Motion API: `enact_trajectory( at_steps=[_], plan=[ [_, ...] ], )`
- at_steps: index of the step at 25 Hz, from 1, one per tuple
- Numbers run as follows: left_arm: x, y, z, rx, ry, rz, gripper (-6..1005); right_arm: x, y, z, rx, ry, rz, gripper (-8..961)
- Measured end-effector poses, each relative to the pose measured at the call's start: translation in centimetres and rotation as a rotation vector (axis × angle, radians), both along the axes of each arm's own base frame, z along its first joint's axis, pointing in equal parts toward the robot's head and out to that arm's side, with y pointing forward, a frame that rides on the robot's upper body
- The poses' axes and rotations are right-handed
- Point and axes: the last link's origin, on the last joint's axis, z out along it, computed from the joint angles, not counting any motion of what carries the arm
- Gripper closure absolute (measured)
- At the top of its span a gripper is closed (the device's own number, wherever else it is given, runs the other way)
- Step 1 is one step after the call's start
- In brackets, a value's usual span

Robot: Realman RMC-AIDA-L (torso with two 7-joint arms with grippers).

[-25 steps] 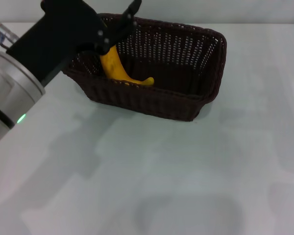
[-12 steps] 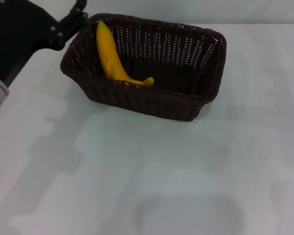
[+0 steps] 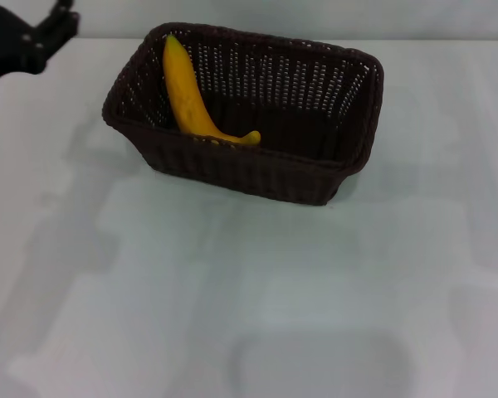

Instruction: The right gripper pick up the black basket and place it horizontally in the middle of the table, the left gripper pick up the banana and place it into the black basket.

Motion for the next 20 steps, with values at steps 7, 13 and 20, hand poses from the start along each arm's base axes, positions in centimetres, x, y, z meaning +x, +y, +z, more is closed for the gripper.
enact_trajectory(
  at_steps=[7,13,20],
  plan=[
    [-2.0,1.0,1.8,0.059,-0.062,0.139,113,0.0,0.6,-0.2,-0.024,0.008,-0.01,232],
    [-3.2,1.4,2.6,0.08,-0.118,0.191,114,-0.2,0.5,-0.5,0.005,-0.016,0.009,237],
    [-2.6,0.8,2.7,0.059,-0.139,0.023,114,-1.1,-0.4,-1.7,0.049,-0.102,0.097,259]
  ],
)
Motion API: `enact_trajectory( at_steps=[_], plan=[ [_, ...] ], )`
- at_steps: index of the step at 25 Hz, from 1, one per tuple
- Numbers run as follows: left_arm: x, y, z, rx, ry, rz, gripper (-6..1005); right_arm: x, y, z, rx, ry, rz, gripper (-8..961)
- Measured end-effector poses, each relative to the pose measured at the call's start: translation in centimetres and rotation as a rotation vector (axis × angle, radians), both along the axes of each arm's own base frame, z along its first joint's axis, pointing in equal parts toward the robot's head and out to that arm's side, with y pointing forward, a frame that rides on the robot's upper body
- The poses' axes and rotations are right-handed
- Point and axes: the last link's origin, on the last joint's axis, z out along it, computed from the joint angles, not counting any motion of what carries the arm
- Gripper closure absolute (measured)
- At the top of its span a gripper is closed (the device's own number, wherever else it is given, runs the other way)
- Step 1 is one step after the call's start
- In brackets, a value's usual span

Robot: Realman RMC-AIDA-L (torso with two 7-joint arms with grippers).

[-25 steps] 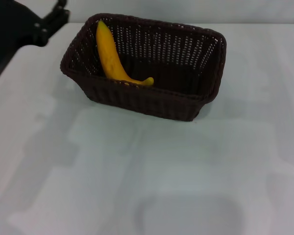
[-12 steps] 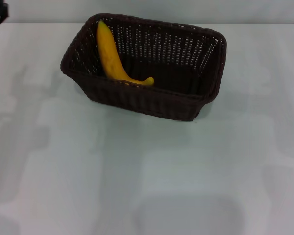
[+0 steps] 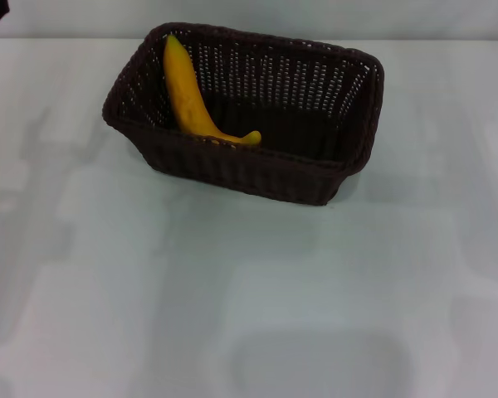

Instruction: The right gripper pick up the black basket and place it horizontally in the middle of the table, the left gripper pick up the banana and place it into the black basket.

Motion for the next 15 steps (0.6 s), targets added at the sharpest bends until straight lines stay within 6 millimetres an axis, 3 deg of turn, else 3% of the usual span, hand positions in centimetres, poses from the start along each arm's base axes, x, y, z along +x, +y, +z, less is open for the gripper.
enact_trajectory(
  at_steps=[3,10,15],
  plan=[
    [-0.2,-0.9,0.6,0.022,-0.048,-0.116,115,-0.1,-0.2,-0.1,0.007,0.0,0.006,269],
    [-1.4,-4.9,1.4,0.203,-0.112,-0.431,116,-0.1,-0.3,-0.2,0.009,0.008,0.005,291],
    [-2.0,-5.7,1.2,0.22,-0.133,-0.465,117,-0.5,-0.1,-0.3,0.007,0.011,0.015,297]
  ],
)
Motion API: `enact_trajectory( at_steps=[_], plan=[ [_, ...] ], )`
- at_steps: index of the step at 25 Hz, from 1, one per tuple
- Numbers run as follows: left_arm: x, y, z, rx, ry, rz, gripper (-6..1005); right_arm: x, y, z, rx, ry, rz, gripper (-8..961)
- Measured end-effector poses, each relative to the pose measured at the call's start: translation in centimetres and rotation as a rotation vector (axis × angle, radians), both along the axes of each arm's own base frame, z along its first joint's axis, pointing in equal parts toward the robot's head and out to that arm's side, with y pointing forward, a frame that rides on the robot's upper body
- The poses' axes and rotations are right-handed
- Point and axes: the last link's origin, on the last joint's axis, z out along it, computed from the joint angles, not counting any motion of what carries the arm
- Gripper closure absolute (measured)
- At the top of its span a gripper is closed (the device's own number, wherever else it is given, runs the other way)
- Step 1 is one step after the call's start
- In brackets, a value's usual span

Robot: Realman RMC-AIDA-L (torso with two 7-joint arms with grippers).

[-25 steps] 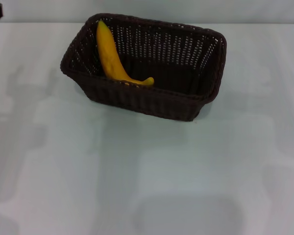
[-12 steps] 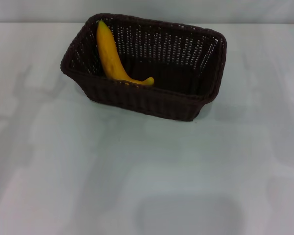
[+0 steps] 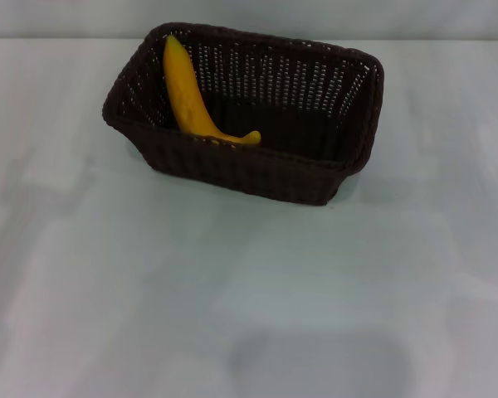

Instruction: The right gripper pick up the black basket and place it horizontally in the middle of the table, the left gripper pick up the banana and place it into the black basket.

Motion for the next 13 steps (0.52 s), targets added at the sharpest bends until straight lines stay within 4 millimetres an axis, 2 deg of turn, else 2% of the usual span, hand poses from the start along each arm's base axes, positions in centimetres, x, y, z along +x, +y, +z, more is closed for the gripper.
enact_trajectory(
  at_steps=[7,13],
  plan=[
    [-3.0,-0.3,0.5,0.009,-0.008,0.155,117,-0.3,0.3,0.2,0.0,0.004,0.007,298],
    [-4.3,0.0,0.6,0.001,-0.008,0.222,117,-0.8,0.5,-0.4,0.003,0.004,0.021,297]
  ],
)
